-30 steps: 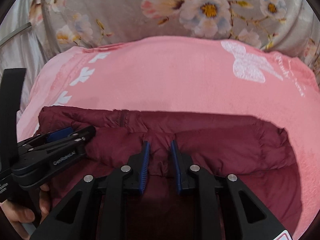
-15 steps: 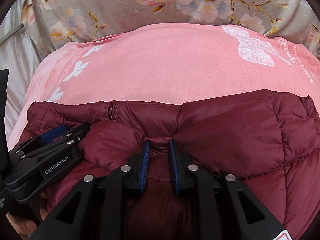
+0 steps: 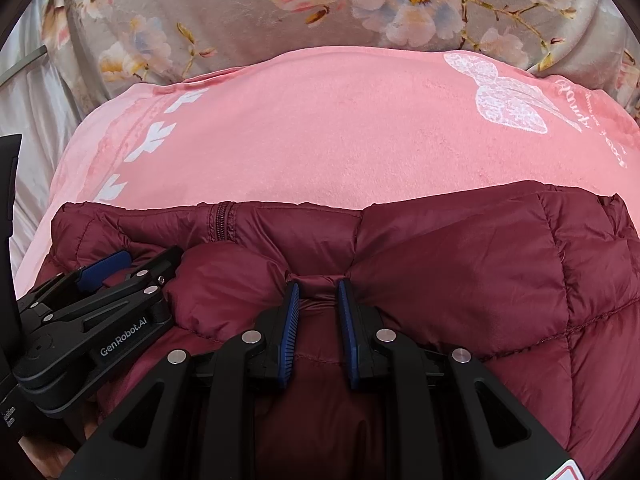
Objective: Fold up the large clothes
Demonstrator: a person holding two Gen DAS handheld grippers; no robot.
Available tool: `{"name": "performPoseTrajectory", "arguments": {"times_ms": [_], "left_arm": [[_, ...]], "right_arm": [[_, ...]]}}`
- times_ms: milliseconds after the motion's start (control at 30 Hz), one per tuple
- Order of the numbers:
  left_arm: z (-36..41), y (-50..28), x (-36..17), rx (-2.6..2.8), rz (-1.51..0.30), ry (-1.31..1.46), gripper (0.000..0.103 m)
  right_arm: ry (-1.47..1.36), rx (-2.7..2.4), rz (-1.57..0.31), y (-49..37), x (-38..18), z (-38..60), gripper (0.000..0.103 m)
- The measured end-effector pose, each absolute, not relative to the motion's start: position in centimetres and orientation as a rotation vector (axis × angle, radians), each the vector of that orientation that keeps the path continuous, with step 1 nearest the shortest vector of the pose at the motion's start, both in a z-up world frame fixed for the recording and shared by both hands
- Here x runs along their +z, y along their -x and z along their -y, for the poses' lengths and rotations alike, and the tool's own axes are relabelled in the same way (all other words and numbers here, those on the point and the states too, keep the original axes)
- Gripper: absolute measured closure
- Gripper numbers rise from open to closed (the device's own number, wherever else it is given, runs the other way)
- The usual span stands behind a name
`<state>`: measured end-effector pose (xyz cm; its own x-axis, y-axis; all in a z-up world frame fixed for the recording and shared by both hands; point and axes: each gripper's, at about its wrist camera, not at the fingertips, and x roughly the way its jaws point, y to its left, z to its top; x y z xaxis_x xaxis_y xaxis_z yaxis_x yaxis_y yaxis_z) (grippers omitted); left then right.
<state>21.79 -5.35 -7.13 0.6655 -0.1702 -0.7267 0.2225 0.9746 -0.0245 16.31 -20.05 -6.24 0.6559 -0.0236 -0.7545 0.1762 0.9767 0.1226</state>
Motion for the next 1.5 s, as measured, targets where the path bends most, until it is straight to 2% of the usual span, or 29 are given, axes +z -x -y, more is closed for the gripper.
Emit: {"name": "performPoseTrajectory", "arguments": {"times_ms": [1267, 1300, 1400, 1500], "left_arm": [[4.1, -21.0, -6.2, -0.218, -0.836, -0.053, 0.038], [3.4, -20.3, -5.7, -0.213, -0.836, -0.048, 0.037], [-0.5, -17.3, -3.9, -0.222, -0.791, 0.022, 0.021], [-4.1, -15.7, -3.9, -0.180, -0.802, 0.051, 0.020]], "right_arm": [[-0.197, -0.105, -0.855, -15.9, -5.7, 20.1, 0.084], [-0.189, -0.119, -0.855, -15.4, -5.3, 19.8, 0.077], [-0.240, -0.075, -0.790, -12.2, -2.5, 18.4, 0.076], [-0.228, -0.027, -0.775, -10.6, -1.5, 15.9, 0.076]]}}
